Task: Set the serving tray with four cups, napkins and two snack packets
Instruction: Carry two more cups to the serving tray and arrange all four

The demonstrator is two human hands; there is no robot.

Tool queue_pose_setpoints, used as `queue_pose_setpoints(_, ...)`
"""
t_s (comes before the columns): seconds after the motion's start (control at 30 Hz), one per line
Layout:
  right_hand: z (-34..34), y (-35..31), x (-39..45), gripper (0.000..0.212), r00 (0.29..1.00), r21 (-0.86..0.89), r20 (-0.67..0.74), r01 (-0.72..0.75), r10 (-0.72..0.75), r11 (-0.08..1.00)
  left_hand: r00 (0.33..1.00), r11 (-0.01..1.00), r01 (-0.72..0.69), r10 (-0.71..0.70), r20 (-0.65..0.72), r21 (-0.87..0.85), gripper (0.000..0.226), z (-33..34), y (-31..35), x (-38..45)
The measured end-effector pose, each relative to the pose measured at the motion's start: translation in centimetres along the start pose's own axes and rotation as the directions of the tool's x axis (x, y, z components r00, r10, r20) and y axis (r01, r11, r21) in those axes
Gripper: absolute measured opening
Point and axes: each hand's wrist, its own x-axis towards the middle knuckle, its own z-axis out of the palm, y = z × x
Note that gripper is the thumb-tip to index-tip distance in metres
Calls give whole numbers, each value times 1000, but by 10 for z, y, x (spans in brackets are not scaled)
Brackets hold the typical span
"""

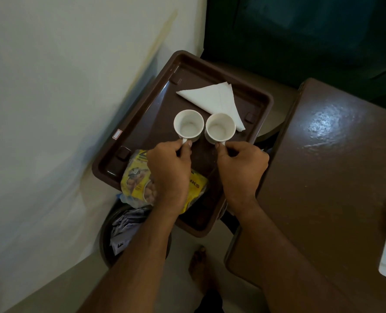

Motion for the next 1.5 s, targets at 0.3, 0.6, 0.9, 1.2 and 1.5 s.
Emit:
queue_pose_setpoints(0.3,-42,2,3,16,994,85,-101,40,-31,996,995,997,-78,77,-56,-14,19,2,35,-25)
queue_pose_setpoints(0.6,-111,38,-2,12,991,120,-135,27,-10,992,991,991,-129,129,-34,21,21,25,79,-82)
queue_pose_setpoints(0.9,-210,101,-9,11,972,48,-234,-17,28,999,980,981,-193,192,48,25,18,78,134,-171)
queue_pose_setpoints(1.2,-309,175,-11,12,951,51,-294,-89,100,995,957,968,-251,245,156,19,15,146,190,-257)
queue_pose_setpoints(1.5,-389,247,-3,16,913,33,-377,-154,155,988,921,958,-286,268,282,21,20,215,233,-318)
